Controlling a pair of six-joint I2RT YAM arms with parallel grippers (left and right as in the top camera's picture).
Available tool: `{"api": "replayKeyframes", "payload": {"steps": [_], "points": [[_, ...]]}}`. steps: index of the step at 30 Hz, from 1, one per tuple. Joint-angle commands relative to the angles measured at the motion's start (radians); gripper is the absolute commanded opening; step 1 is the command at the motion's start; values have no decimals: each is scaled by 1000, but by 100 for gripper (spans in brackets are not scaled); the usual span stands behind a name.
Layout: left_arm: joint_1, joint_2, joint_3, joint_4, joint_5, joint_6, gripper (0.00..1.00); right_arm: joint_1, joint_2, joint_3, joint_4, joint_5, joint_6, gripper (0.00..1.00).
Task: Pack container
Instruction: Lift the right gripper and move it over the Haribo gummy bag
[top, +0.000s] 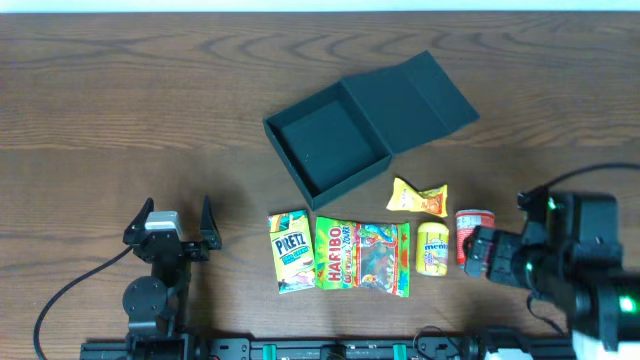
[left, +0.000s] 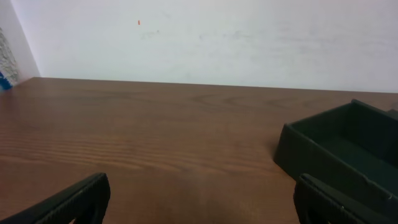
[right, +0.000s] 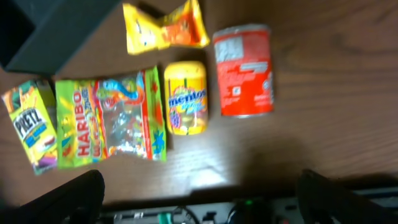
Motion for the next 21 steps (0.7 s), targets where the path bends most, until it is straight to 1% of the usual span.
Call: {"api": "replayKeyframes", "payload": {"steps": [1, 5, 8, 9, 13, 17, 18, 21], "points": [[5, -6, -9, -56, 0, -4, 95, 10, 69, -3, -14, -58, 13, 99], [5, -6, -9, -56, 0, -4, 95, 14, 175, -2, -19, -83, -63, 99], [5, -6, -9, -56, 0, -4, 95, 67, 272, 13, -9, -88, -156, 99], [5, -6, -9, -57, 0, -4, 95, 100, 299, 24, 0, -88, -192, 99], [5, -6, -9, -56, 0, -4, 95, 308, 409, 115, 50, -79, -322, 99], [5, -6, -9, -56, 0, -4, 95, 462, 514, 216, 52, 43, -340, 99], [5, -6, -9, -57, 0, -4, 95, 492, 541, 233, 52, 68, -385, 99], [5, -6, -9, -56, 0, -4, 95, 564, 618, 244, 45, 80, -608, 99]]}}
